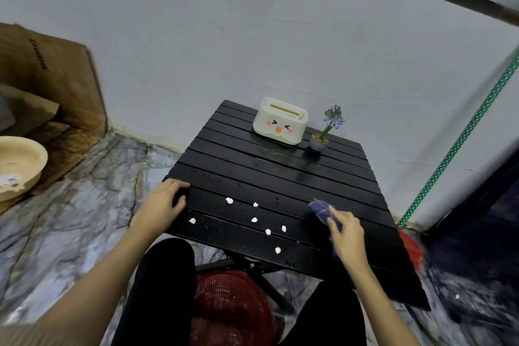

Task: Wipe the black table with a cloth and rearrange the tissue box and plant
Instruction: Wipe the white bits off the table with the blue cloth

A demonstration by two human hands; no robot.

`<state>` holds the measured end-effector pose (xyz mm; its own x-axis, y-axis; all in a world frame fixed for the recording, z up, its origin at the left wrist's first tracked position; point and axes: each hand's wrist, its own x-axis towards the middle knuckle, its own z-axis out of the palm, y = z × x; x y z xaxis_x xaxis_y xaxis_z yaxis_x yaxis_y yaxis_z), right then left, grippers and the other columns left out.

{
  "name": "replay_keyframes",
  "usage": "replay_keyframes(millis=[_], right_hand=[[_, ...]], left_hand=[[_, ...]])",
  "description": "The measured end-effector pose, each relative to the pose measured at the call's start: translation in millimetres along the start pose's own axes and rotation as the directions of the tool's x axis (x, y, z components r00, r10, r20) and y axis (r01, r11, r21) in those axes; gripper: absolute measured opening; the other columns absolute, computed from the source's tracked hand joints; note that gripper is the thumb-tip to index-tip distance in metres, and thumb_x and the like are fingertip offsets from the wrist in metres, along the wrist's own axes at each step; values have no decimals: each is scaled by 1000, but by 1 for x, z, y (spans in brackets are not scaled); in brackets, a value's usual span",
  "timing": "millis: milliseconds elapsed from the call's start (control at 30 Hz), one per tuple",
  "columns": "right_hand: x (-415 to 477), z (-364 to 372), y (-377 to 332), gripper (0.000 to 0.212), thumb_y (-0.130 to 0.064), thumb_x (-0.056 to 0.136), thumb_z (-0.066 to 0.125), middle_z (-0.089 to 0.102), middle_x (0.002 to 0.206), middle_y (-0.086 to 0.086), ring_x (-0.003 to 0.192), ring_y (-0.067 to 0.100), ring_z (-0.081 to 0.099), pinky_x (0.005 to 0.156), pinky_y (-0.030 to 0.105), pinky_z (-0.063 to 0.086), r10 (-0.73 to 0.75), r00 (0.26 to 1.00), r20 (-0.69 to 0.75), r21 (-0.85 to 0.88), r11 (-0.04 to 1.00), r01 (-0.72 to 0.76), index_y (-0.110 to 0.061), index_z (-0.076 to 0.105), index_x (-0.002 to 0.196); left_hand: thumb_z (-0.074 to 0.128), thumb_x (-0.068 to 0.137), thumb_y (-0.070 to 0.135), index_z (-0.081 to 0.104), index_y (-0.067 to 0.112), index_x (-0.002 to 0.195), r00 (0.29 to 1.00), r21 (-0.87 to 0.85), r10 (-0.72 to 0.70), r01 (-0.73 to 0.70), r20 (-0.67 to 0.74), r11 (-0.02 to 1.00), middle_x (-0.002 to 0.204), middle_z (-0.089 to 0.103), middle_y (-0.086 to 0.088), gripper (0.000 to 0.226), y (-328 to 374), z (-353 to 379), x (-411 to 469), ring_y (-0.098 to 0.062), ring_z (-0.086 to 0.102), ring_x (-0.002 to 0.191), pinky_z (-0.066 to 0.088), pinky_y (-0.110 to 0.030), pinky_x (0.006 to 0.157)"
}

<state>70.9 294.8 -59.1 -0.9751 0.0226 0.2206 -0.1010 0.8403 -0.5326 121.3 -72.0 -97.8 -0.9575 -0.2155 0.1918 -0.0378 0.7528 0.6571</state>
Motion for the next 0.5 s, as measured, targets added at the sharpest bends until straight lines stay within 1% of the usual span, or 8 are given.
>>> replay_keyframes(millis=[100, 200, 267, 333, 400, 500], right_hand=[[-15, 12, 9, 28, -3, 87, 54, 59, 107, 24, 101, 36, 48, 89, 42, 42, 37, 999, -26, -99, 994, -39, -1, 58, 115], [-24, 30, -13, 29, -5, 87, 54, 58, 106, 19, 100, 31, 47, 87, 40, 44, 3, 999, -49, -96, 995, -8, -4, 58, 116], [-29, 41, -34, 29, -6, 88, 53, 58, 105, 15, 100, 26, 46, 88, 37, 44, -76, 997, -21, -57, 996, 74, -7, 58, 117], [-37, 52, -54, 30, -7, 88, 52, 57, 106, 11, 97, 19, 43, 88, 29, 41, -180, 983, 26, -12, 984, 180, -10, 57, 118], [-46, 60, -69, 32, -8, 89, 52, 57, 107, 8, 96, 14, 40, 86, 19, 33, -291, 954, 66, 26, 957, 290, -13, 56, 120], [-58, 64, -74, 35, -11, 91, 50, 54, 113, 4, 101, 6, 36, 92, 15, 27, -413, 896, 164, 83, 910, 405, -15, 52, 125]], left_hand=[[52, 85, 9, 56, 10, 111, 1000, -5, -1, 1, -10, 1000, 117, 58, -10, 26, 0, 1, 0, -26, 53, 110, 42, -39, 95], [52, 85, 8, 56, 9, 111, 1000, -2, 8, -8, -18, 1000, 117, 58, -11, 27, 0, 2, 0, -27, 53, 110, 42, -38, 95], [53, 85, 7, 57, 9, 111, 999, -2, 21, -21, -29, 1000, 117, 59, -11, 26, -1, 2, 0, -28, 54, 110, 41, -37, 95], [53, 85, 8, 57, 9, 111, 999, 2, 23, -23, -31, 1000, 117, 59, -11, 26, -1, 2, -1, -27, 54, 110, 41, -37, 94], [52, 86, 9, 56, 10, 112, 999, 6, 18, -18, -27, 1000, 118, 58, -10, 26, -2, 3, -1, -27, 53, 111, 41, -37, 94], [51, 86, 11, 55, 12, 113, 1000, 0, 11, -11, -18, 1000, 119, 57, -8, 27, -1, 3, -1, -25, 53, 111, 42, -36, 91]])
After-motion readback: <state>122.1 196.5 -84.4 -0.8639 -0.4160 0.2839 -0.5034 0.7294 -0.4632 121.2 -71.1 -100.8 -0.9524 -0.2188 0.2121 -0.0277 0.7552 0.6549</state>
